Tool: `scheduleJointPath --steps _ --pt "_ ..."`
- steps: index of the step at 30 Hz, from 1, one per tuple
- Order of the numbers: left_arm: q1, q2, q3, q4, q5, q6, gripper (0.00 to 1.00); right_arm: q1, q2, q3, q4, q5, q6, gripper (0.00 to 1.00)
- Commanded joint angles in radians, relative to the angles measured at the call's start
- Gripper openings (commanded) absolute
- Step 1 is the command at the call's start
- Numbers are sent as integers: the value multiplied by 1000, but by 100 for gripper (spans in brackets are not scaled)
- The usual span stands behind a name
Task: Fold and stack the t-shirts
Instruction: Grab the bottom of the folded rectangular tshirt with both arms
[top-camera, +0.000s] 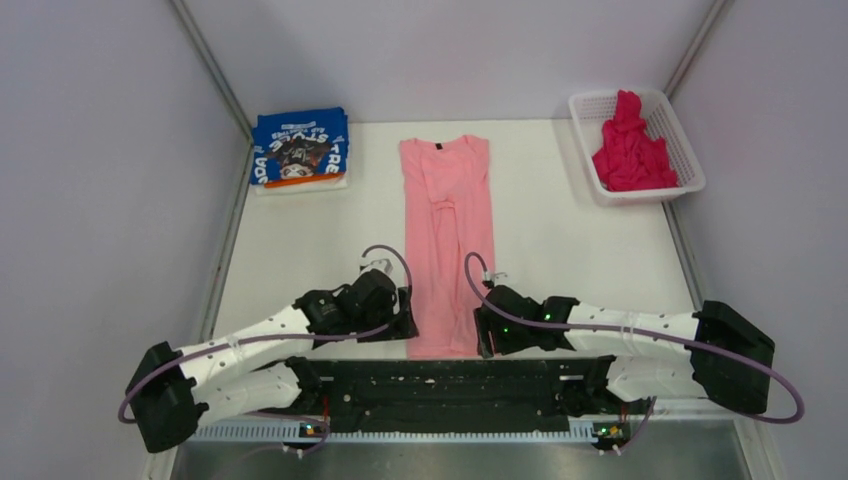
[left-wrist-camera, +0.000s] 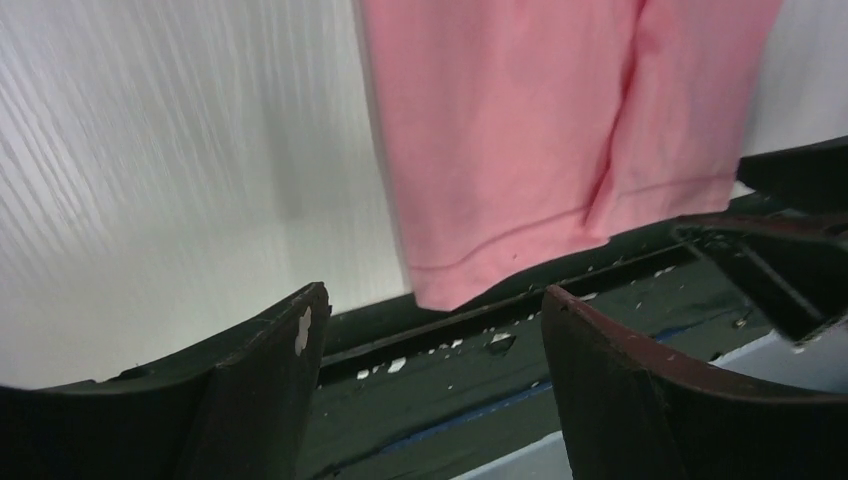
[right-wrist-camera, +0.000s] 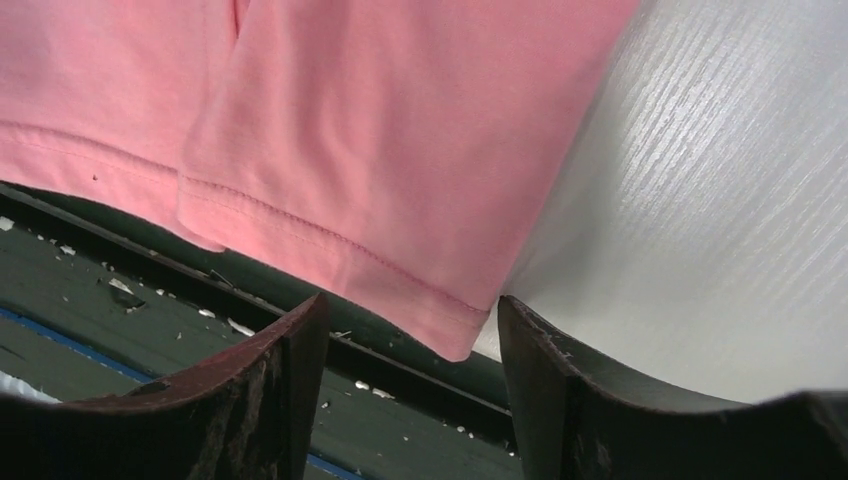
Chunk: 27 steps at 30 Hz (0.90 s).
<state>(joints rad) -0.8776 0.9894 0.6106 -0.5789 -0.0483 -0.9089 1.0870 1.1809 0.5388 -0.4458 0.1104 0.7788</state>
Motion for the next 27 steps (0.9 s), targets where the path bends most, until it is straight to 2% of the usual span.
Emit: scheduleJointPath --steps 1,8,18,24,27 --pt "-73 -15 -68 -20 28 -112 80 15 6 -3 32 9 44 60" --pt "-123 69 -120 159 44 -153 68 15 -5 -31 43 29 84 51" --pt "-129 155 -137 209 40 -151 58 15 13 -35 23 60 114 40" --pt "-131 205 -172 274 103 -191 31 15 -12 -38 -17 61 126 34" --pt "-133 190 -190 261 93 -215 6 15 -28 -51 -38 59 132 29"
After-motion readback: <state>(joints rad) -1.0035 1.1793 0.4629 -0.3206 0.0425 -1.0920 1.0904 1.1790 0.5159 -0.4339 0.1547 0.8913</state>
